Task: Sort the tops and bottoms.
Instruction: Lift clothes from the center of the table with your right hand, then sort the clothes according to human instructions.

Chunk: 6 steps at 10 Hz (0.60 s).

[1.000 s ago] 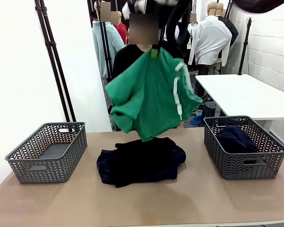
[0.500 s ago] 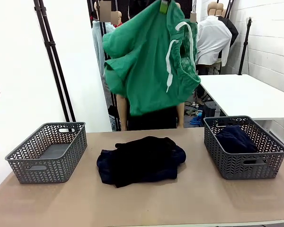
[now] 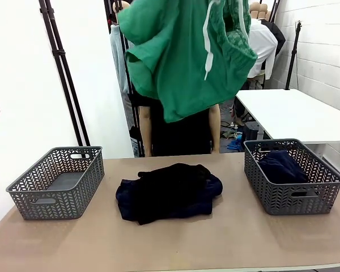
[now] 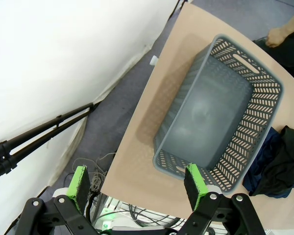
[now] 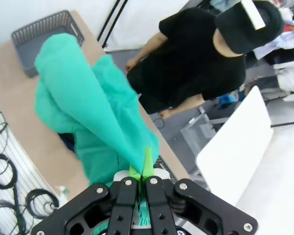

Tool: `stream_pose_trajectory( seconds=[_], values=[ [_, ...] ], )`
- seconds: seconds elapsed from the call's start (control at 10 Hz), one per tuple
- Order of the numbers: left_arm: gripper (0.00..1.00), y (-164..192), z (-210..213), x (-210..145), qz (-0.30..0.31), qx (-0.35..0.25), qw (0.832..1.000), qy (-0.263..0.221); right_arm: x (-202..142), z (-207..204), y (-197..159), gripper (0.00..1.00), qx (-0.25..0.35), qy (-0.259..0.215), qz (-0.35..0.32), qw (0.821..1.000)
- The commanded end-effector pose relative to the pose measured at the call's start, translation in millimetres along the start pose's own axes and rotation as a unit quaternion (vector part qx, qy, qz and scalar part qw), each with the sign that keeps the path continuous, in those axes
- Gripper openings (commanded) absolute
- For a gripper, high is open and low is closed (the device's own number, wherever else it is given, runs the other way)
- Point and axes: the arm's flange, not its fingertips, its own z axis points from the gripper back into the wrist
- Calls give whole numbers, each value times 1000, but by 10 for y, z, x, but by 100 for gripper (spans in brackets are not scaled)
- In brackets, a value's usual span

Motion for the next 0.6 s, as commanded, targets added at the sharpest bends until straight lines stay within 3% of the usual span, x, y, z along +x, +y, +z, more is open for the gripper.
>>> stream_pose_trajectory(
  seconds=[0.0,0.5],
  values=[
    [100,-5,4,2,9,0,1000,-2,53,33,24,0,-15,9,-15,1000],
    [100,-5,4,2,9,0,1000,-2,0,0,0,0,0,0,0,1000]
  ],
)
